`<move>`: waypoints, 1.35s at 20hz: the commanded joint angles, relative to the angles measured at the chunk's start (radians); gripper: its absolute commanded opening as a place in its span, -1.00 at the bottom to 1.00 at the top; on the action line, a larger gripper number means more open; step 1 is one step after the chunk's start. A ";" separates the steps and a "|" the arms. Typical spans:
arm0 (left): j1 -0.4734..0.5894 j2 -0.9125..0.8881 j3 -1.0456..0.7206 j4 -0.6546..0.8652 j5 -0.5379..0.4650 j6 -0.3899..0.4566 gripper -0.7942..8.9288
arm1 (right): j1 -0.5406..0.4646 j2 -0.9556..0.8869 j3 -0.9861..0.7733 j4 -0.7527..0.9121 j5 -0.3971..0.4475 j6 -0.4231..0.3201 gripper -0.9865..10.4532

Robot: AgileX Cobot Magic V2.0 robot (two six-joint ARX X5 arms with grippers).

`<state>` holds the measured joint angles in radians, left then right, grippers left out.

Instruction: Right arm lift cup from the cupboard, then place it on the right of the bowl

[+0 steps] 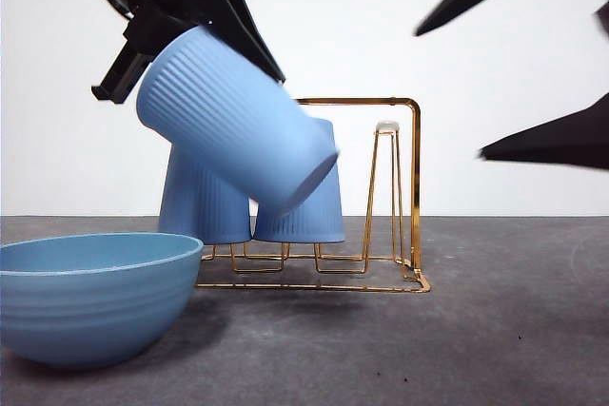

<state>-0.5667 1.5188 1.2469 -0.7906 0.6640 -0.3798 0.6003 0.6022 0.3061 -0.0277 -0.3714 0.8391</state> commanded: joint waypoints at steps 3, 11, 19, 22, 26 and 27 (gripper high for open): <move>-0.087 0.119 0.140 -0.101 -0.115 0.092 -0.82 | 0.005 -0.146 0.127 -0.348 0.102 -0.175 -0.11; -0.261 0.306 0.280 -0.183 -0.420 0.134 -0.82 | 0.006 -0.294 0.396 -0.797 0.320 -0.422 -0.11; -0.375 0.378 0.299 -0.197 -0.636 0.189 -0.82 | 0.006 -0.325 0.455 -0.901 0.350 -0.489 -0.11; -0.392 0.378 0.299 -0.187 -0.642 0.201 -0.82 | 0.006 -0.325 0.455 -0.901 0.350 -0.489 -0.11; -0.396 0.378 0.299 -0.183 -0.642 0.204 -0.75 | 0.006 -0.325 0.455 -0.901 0.350 -0.489 -0.11; -0.396 0.378 0.299 -0.183 -0.642 0.204 -0.69 | 0.006 -0.325 0.455 -0.901 0.350 -0.489 -0.11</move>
<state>-0.9504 1.8713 1.5200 -0.9779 0.0254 -0.1902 0.6003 0.2764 0.7494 -0.9348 -0.0246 0.3630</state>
